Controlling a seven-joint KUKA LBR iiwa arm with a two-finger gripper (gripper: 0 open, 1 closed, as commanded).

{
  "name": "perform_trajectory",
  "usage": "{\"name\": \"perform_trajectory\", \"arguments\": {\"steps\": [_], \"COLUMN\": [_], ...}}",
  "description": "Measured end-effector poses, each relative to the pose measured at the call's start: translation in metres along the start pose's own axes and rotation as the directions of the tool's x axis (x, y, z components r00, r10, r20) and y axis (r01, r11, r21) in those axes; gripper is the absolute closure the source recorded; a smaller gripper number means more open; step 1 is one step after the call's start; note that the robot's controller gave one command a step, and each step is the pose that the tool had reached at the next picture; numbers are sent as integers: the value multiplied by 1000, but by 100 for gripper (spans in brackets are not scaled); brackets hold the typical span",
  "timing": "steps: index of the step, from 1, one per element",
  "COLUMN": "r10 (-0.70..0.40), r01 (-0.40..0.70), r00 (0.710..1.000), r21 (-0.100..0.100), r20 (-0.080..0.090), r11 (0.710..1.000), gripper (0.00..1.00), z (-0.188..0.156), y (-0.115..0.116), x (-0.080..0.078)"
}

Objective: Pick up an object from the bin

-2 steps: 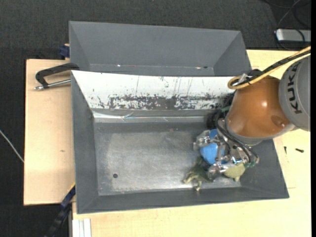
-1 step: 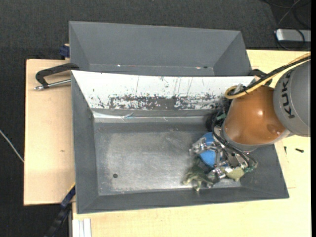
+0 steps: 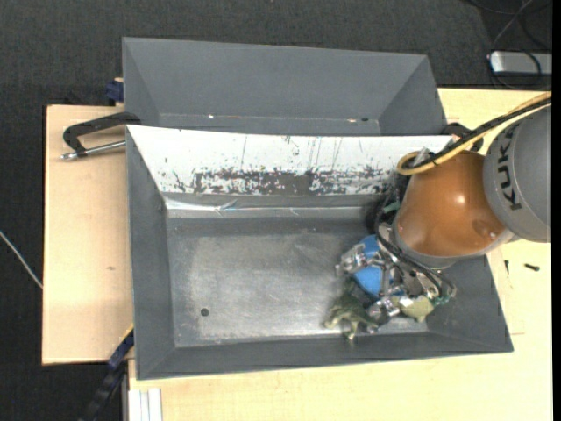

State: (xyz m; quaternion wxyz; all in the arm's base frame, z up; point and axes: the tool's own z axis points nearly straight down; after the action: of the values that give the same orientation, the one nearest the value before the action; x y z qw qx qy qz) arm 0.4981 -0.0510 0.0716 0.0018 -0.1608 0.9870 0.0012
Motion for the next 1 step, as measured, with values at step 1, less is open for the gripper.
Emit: {"name": "perform_trajectory", "arguments": {"steps": [1], "r10": [-2], "r01": [2], "r00": [1000], "r21": [-4], "r20": [4], "r11": [1000], "gripper": [100], "z": [-1], "y": [3], "x": [-2]}}
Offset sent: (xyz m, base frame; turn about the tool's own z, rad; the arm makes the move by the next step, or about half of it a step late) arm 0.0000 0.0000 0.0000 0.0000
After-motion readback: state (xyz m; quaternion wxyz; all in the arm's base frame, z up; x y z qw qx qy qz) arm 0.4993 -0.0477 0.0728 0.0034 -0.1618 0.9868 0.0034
